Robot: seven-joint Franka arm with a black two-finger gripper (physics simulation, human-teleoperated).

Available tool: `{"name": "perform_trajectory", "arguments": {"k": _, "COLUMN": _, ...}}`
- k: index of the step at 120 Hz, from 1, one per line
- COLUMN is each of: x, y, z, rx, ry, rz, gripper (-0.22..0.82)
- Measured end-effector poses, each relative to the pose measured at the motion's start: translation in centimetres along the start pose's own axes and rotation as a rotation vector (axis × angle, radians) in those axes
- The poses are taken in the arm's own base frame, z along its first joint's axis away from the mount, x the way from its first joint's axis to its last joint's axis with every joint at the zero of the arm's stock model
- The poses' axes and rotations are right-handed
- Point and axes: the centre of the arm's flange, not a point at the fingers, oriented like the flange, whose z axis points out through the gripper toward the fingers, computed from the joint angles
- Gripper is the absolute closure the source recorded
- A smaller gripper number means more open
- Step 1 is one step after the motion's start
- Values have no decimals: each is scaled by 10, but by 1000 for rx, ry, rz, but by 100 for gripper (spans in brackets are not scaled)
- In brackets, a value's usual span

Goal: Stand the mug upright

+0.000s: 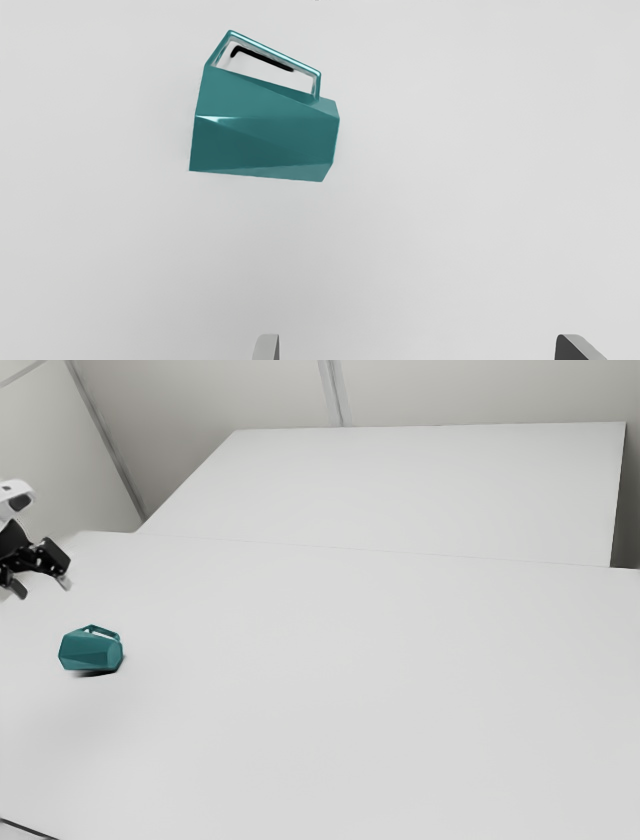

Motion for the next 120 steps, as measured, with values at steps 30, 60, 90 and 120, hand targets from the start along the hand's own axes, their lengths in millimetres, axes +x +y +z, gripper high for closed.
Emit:
{"name": "perform_trajectory", "arguments": {"k": 30, "x": 2, "y": -87, "z": 57, "rx": -183, "ry": 130, "rz": -69, "gripper": 0}}
{"name": "perform_trajectory", "arguments": {"k": 60, "x": 10, "y": -99, "z": 101, "rx": -331, "ry": 241, "rz": 94, "gripper": 0}}
{"name": "perform_trajectory", "arguments": {"k": 90, "x": -37, "y": -161, "z": 111, "rx": -317, "ry": 310, "rz": 220, "gripper": 1}}
{"name": "perform_trajectory", "arguments": {"k": 120, "x": -71, "y": -216, "z": 145, "rx": -277, "ry": 330, "rz": 286, "gripper": 1}}
